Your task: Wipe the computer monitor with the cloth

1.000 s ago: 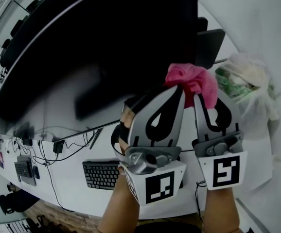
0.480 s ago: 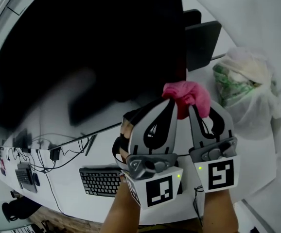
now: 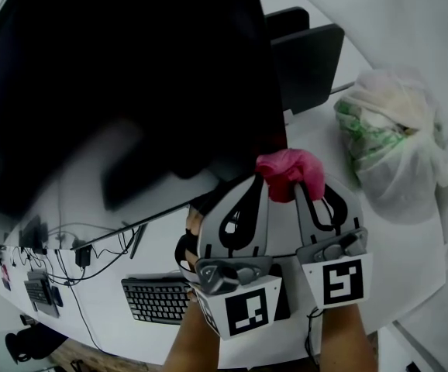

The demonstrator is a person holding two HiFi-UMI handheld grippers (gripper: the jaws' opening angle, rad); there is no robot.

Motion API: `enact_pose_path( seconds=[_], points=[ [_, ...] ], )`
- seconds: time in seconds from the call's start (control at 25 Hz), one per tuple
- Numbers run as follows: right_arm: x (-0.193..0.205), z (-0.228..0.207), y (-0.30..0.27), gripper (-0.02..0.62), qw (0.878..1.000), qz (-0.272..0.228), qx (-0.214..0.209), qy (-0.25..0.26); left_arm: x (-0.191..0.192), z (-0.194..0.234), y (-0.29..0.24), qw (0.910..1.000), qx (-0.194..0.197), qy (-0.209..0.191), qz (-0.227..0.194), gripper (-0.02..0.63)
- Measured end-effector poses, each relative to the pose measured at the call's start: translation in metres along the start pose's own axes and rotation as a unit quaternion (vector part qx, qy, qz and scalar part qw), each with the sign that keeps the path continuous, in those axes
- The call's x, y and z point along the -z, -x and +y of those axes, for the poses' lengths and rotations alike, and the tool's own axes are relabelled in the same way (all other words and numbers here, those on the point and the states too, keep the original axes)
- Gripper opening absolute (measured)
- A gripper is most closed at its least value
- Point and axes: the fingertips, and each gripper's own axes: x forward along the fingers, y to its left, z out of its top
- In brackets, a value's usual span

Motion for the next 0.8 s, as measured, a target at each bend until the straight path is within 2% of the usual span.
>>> enact_pose_path(
  seconds=[0.4, 0.8],
  points=[
    [0.006, 0.014, 0.0, 0.063, 1.0, 0.011, -0.006, 0.006, 0.011, 0.0, 0.015, 0.9999, -0.01, 0.01, 0.007, 0.006],
    [0.001, 0.067, -0.003, 0.063, 0.999, 0.017, -0.025, 0.035, 0.04, 0.022, 0.058, 0.9991, -0.031, 0.023, 0.017, 0.006]
  ],
)
